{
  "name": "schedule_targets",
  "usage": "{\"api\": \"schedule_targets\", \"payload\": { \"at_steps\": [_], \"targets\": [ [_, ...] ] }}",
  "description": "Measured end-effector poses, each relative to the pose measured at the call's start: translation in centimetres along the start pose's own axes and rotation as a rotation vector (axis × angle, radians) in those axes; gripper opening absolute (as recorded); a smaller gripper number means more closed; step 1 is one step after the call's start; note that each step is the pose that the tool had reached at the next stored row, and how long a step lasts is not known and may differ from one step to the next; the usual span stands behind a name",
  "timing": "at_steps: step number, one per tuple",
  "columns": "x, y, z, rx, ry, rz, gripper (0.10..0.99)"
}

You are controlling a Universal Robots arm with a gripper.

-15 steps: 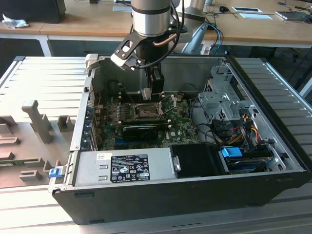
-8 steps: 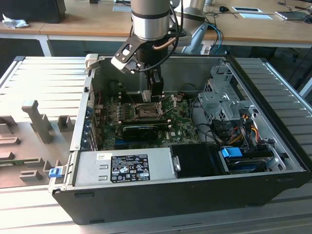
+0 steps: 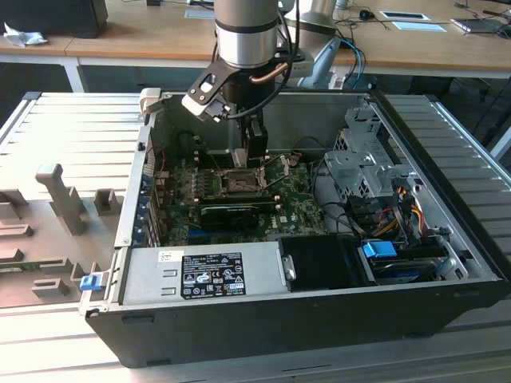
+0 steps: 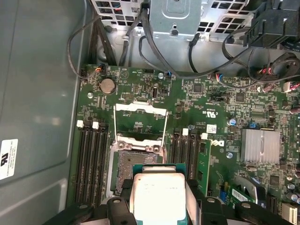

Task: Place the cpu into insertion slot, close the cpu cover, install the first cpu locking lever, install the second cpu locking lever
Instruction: 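Place the cpu into insertion slot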

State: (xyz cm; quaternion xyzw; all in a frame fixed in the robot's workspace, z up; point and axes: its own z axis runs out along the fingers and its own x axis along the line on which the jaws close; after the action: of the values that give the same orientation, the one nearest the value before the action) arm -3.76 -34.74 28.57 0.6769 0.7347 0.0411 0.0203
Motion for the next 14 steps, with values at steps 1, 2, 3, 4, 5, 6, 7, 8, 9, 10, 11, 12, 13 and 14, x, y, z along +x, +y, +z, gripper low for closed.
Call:
{"api": "schedule_targets", "payload": {
  "at_steps": [1, 2, 3, 4, 5, 6, 7, 8, 9, 10, 11, 12, 13, 14],
  "targets": [
    [0.00, -0.01, 0.05, 0.000, 0.0000, 0.000, 0.529],
    [0.00, -0.01, 0.09, 0.000, 0.0001, 0.000, 0.529],
    [0.00, -0.01, 0.13, 0.000, 0.0001, 0.000, 0.529],
    [0.00, -0.01, 0.15, 0.000, 0.0000, 0.000, 0.529],
    [0.00, -0.02, 0.18, 0.000, 0.0001, 0.000, 0.529],
    [-0.01, -0.02, 0.21, 0.000, 0.0000, 0.000, 0.529],
    [-0.01, -0.02, 0.24, 0.000, 0.0001, 0.000, 0.529],
    [-0.01, -0.02, 0.27, 0.000, 0.0001, 0.000, 0.529],
    [-0.01, -0.03, 0.32, 0.000, 0.0001, 0.000, 0.529],
    [-0.01, -0.03, 0.37, 0.000, 0.0000, 0.000, 0.529],
    [-0.01, -0.03, 0.40, 0.000, 0.0001, 0.000, 0.529],
    [-0.01, -0.04, 0.43, 0.000, 0.0000, 0.000, 0.529],
    [-0.01, -0.04, 0.45, 0.000, -0.0001, 0.000, 0.529],
    [-0.01, -0.04, 0.48, 0.000, 0.0000, 0.000, 0.529]
  ]
}}
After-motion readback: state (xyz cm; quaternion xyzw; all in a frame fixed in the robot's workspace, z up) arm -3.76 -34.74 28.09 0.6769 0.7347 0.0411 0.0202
